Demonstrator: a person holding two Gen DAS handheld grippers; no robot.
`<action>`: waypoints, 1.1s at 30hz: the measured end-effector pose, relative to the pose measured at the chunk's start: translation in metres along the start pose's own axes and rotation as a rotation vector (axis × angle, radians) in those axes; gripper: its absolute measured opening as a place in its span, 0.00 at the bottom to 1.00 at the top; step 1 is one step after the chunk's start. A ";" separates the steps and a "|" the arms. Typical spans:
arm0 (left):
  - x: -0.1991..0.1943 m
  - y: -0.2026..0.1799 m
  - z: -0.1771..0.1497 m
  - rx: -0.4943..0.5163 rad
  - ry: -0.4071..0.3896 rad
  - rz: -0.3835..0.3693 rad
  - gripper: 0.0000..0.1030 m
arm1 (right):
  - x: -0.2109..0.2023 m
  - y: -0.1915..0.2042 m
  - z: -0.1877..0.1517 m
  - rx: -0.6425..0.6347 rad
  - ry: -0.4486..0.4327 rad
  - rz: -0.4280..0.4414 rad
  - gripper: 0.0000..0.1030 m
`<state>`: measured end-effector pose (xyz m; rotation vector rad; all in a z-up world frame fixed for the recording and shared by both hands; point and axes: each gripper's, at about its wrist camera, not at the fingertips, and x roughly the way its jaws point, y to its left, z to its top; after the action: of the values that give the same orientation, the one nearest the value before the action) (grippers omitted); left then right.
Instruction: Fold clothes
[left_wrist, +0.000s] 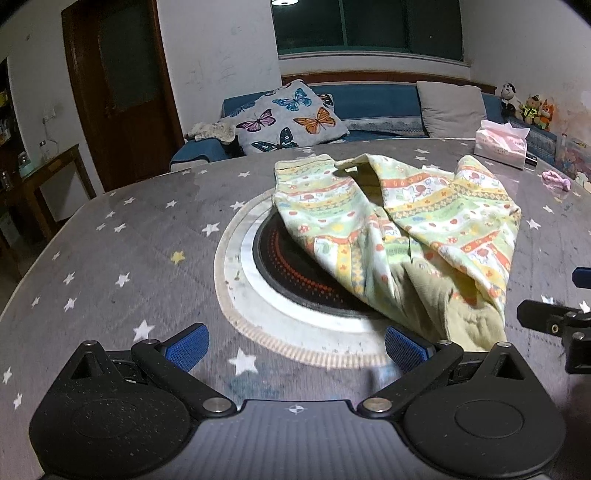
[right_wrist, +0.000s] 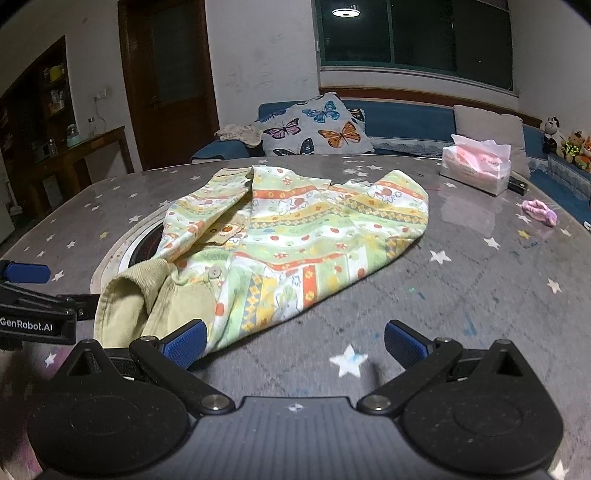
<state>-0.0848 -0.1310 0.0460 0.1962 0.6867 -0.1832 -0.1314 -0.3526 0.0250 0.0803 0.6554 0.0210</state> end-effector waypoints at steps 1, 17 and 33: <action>0.001 0.000 0.004 0.004 -0.006 -0.003 1.00 | 0.002 0.000 0.002 -0.001 0.002 0.002 1.00; 0.072 -0.015 0.082 0.121 -0.024 -0.170 0.81 | 0.046 -0.026 0.079 0.040 0.038 0.033 0.91; 0.129 -0.008 0.090 0.147 0.078 -0.287 0.15 | 0.169 0.005 0.150 -0.127 0.095 0.067 0.84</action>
<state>0.0665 -0.1737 0.0301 0.2454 0.7783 -0.5041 0.0944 -0.3498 0.0411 -0.0216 0.7449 0.1312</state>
